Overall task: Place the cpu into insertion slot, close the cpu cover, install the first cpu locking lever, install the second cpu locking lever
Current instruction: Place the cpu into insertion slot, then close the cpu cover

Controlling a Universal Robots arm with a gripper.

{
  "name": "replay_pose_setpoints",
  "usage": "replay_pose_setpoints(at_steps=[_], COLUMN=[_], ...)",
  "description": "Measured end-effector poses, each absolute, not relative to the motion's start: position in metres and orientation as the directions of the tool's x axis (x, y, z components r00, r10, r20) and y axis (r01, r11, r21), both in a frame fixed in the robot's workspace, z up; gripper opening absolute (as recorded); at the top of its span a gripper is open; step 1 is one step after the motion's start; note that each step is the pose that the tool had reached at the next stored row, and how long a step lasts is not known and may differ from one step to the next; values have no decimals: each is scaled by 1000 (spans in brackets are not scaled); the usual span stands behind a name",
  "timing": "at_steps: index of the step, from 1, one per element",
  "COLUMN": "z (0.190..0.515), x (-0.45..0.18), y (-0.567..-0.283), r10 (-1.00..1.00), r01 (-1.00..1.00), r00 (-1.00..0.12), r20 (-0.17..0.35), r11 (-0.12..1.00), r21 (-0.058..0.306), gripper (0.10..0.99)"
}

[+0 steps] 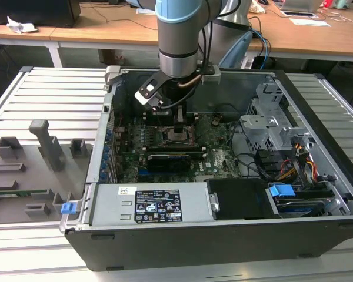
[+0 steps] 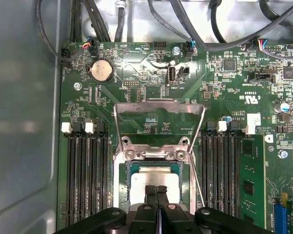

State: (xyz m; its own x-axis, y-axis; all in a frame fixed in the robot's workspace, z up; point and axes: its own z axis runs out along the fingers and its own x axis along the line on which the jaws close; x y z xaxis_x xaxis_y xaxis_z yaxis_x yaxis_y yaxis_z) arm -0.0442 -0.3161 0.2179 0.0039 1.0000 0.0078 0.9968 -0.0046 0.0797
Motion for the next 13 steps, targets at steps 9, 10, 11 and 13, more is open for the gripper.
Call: replay_pose_setpoints(at_steps=[9, 10, 11, 13], z=[222, 223, 225, 226], x=[-44, -44, -44, -44], y=[-316, -316, -316, -316], r10=[1000, 1000, 1000, 1000], r01=[997, 997, 997, 997], r00=[4, 4, 4, 4], r20=[8, 7, 8, 7], r11=[-5, -5, -5, -5], r21=[80, 79, 80, 80], gripper=[106, 106, 106, 106])
